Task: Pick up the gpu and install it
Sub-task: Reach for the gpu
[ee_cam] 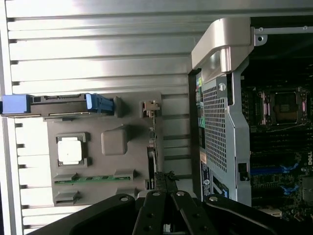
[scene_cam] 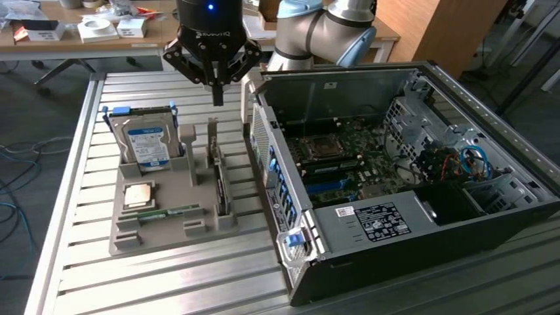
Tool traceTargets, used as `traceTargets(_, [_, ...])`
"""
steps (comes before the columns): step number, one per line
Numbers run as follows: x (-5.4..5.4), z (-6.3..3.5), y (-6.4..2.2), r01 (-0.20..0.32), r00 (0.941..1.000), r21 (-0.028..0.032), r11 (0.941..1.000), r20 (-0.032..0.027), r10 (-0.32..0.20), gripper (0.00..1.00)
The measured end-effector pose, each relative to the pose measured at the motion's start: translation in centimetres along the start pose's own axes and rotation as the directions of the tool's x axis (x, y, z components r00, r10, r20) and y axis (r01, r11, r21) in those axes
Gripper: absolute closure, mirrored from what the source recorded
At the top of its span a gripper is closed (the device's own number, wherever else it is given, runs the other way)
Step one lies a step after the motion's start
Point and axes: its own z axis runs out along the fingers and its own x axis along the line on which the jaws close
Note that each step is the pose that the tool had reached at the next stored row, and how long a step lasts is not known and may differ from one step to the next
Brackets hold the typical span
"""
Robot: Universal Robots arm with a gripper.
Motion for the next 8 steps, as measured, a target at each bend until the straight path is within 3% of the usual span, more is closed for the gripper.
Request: traceTargets(8, [-0.01,-0.02,-0.24,0.000,1.0000,0.0001,1.0000,-0.0001,0.000,0.89])
